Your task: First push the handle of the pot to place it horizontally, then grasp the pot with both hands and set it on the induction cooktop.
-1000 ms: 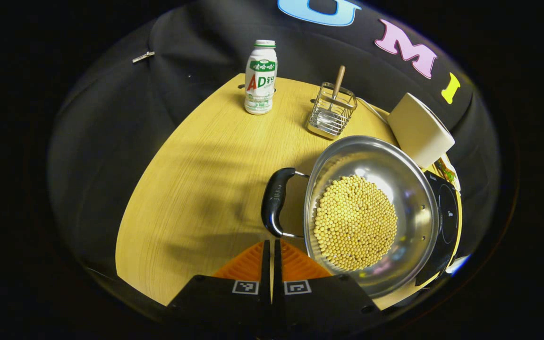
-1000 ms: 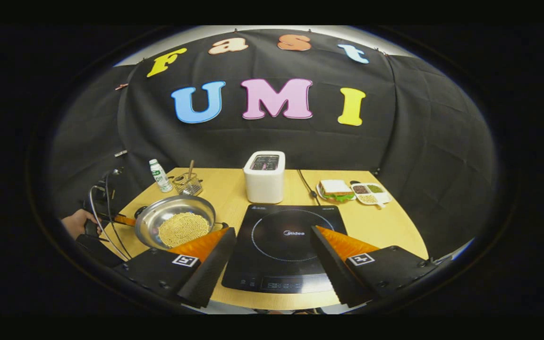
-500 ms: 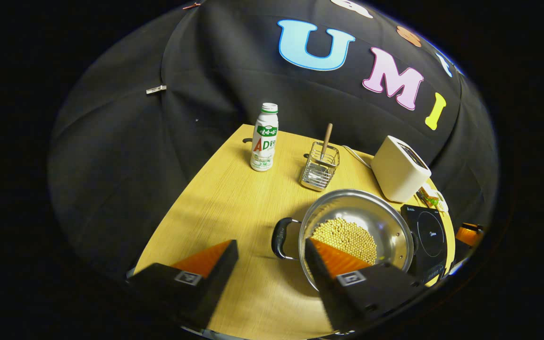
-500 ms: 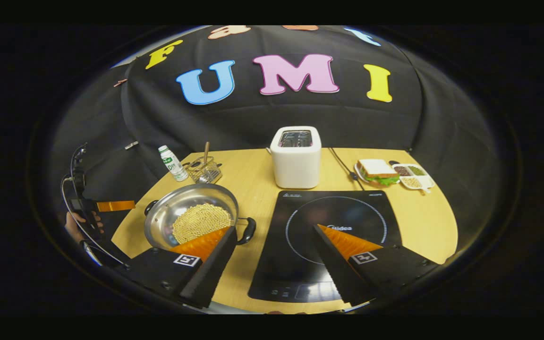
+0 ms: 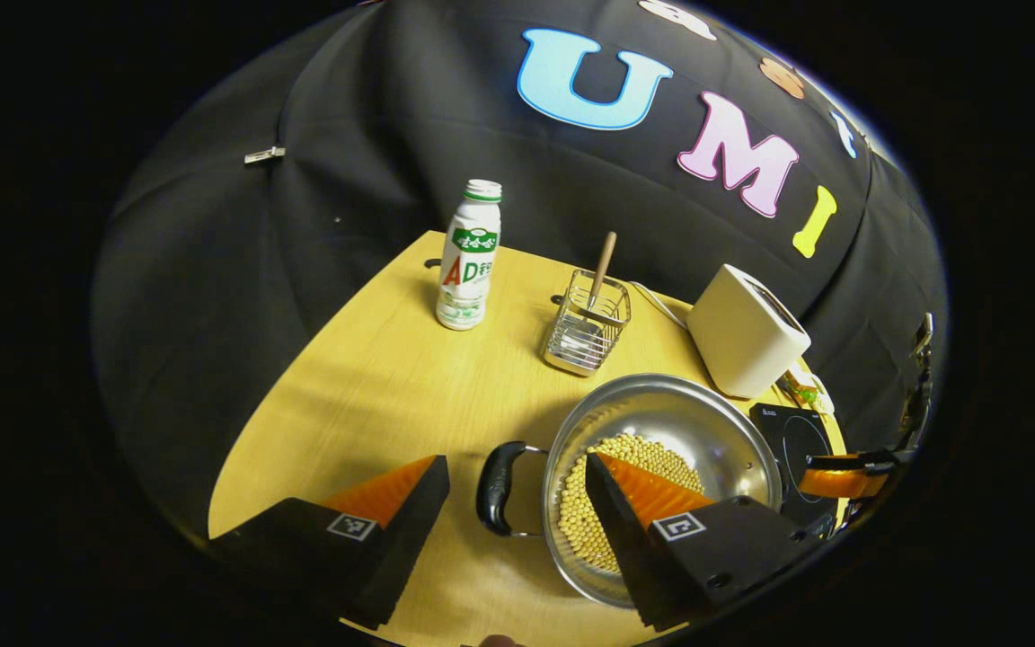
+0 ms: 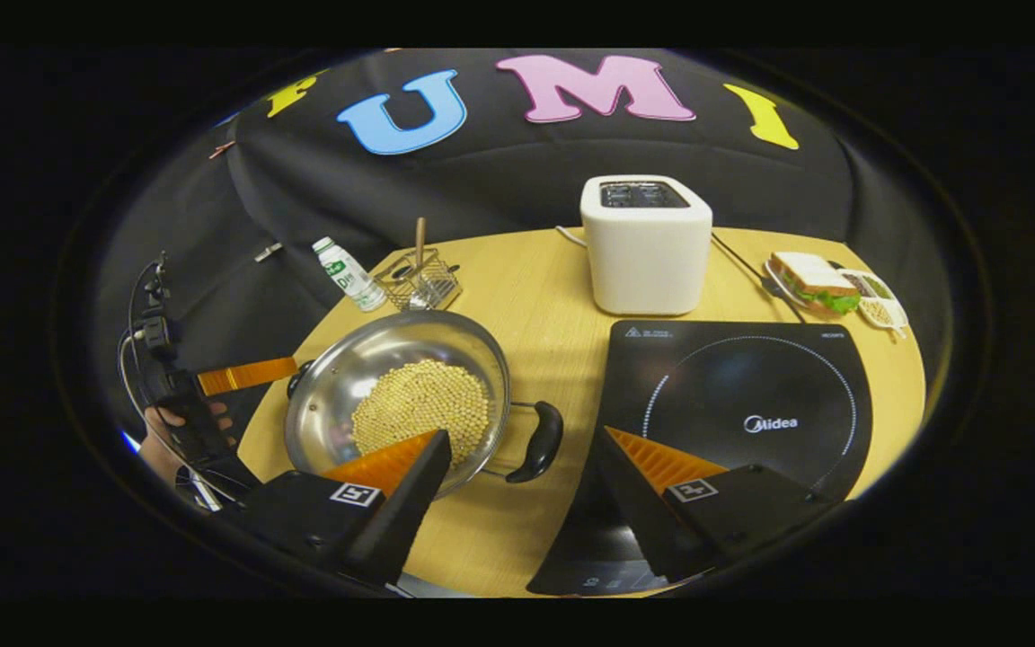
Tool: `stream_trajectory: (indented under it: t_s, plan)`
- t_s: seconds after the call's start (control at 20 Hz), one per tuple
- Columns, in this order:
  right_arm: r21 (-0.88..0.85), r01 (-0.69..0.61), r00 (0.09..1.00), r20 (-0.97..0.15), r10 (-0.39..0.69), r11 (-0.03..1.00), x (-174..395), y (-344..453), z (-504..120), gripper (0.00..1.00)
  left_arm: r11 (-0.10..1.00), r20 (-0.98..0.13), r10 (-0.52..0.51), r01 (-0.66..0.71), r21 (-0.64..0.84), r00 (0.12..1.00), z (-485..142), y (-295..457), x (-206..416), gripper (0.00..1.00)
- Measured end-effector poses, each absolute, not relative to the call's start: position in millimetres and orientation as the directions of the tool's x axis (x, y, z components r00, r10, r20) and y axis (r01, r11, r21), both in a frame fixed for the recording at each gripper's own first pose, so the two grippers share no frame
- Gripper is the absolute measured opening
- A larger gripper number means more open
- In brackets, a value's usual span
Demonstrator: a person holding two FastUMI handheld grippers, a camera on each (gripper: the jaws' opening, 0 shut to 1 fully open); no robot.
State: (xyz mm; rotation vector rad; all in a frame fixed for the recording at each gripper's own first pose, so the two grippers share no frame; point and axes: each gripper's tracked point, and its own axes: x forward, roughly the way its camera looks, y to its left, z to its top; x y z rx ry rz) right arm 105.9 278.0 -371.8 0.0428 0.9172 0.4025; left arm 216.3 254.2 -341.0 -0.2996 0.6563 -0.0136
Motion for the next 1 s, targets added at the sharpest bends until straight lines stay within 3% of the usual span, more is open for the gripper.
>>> stream_trajectory:
  t_s: [0.5,0.7,0.85,1.0]
  plan:
    - [0.275,-0.274,0.455,-0.807,0.376,0.922,108.2,306.7,-415.8,0.99,0.950,-0.659,-0.184,-0.040,-0.310,0.729,-393.5,236.4,230.4,0.96]
    - [0.258,-0.255,0.475,-0.806,0.353,0.932,119.1,313.3,-423.3,0.99,0.960,-0.706,-0.224,0.027,-0.280,0.672,-409.0,233.2,231.6,0.96]
    - [0.214,-0.271,0.465,-0.825,0.322,0.939,120.0,313.2,-438.4,0.92,0.967,-0.731,-0.213,0.031,-0.254,0.648,-417.5,235.6,234.7,0.90]
    - [0.166,-0.270,0.491,-0.823,0.284,0.949,123.5,306.0,-440.9,0.72,0.970,-0.742,-0.202,0.024,-0.244,0.639,-421.1,246.1,231.5,0.80]
